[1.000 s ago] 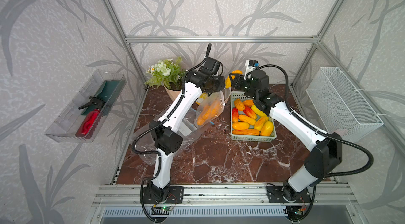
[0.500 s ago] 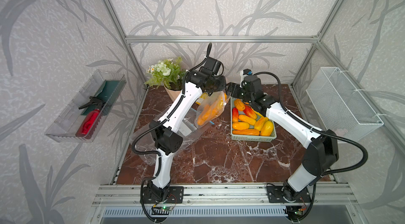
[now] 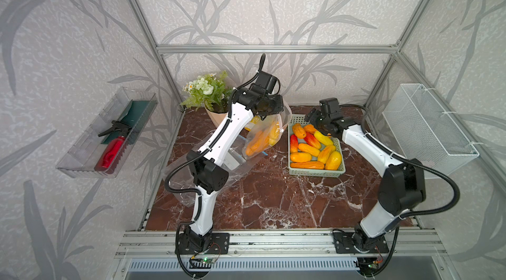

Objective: Place the mango in a zip-top bag and seal the zipper
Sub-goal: Pick up the mango from the basket.

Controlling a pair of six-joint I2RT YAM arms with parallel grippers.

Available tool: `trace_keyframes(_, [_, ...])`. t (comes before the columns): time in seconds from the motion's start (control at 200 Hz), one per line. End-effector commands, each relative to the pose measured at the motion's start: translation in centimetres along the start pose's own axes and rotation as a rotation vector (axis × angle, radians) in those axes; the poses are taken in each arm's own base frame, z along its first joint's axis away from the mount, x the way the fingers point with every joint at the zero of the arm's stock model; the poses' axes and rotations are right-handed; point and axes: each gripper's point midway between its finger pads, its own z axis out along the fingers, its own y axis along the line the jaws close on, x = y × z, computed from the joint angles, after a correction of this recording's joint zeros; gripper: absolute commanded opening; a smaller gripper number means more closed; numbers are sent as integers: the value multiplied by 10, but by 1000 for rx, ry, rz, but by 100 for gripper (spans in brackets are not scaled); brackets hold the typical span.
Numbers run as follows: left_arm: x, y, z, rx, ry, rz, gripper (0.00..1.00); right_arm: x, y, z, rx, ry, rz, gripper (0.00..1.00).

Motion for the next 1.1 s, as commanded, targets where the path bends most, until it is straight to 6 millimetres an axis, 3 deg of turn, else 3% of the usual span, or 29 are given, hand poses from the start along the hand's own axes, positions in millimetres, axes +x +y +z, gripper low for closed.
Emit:
trace_keyframes(0.0, [-4, -8, -3, 22, -16, 9, 0, 33, -17, 38, 58, 126, 17, 84])
trace_keyframes(0.135, [-3, -7, -2, 21, -14, 9, 0, 51, -35, 64, 117, 200, 44, 84])
trace_keyframes(0.435, [-3, -8, -5, 24, -13, 10, 0, 52, -31, 87, 103, 213, 50, 64])
trace_keyframes(0.565, [-1, -9, -4, 26, -7, 10, 0, 46, -31, 87, 83, 191, 36, 62])
trace_keyframes(0.925, [2, -9, -5, 24, -2, 14, 0, 19, -11, 73, -106, 92, 14, 42])
trace_keyframes(1.094, [4, -7, -4, 14, 3, 19, 0, 12, -7, 53, -125, 57, 15, 34])
